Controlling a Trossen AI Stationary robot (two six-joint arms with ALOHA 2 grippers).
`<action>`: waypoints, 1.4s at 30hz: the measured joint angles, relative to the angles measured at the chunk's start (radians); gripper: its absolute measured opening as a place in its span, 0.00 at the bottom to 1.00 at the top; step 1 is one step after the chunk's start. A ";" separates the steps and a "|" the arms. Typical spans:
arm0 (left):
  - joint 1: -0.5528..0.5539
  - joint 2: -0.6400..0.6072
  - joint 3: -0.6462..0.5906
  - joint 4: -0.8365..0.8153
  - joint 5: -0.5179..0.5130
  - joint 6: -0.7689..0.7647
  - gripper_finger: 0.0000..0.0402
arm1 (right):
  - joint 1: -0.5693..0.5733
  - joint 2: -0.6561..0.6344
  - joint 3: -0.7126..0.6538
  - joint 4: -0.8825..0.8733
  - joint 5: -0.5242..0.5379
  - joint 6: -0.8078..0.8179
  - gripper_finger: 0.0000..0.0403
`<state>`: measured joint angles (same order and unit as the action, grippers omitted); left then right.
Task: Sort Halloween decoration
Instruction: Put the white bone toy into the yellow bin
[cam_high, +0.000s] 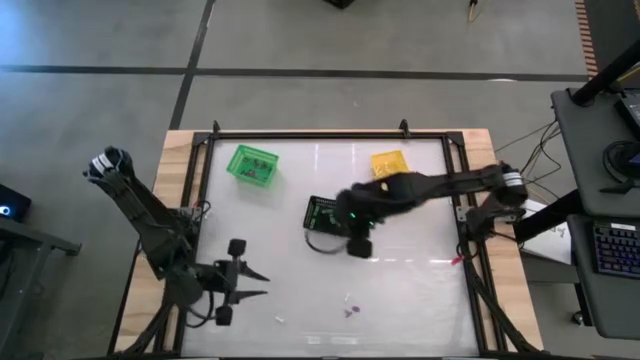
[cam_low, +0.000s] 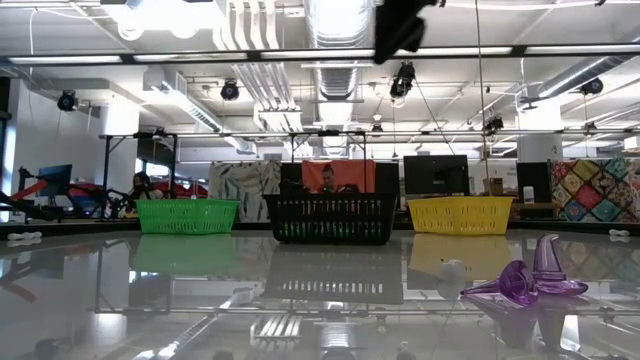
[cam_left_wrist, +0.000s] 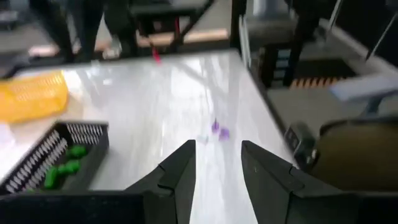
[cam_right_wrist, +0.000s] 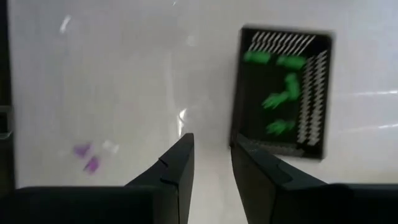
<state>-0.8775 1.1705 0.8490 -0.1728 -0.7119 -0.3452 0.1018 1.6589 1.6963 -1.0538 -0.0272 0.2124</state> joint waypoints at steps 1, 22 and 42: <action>0.002 0.011 0.000 -0.018 0.012 -0.016 0.28 | 0.016 -0.022 -0.031 0.004 0.000 0.020 0.24; 0.011 0.397 0.127 -0.144 0.198 -0.087 0.28 | 0.116 -0.172 -0.278 0.049 0.003 0.252 0.24; 0.039 0.613 0.280 -0.280 0.390 -0.268 0.38 | 0.116 -0.171 -0.309 0.077 0.002 0.241 0.24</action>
<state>-0.8385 1.7836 1.1294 -0.4527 -0.3220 -0.6136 0.2182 1.4883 1.3869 -0.9768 -0.0248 0.4534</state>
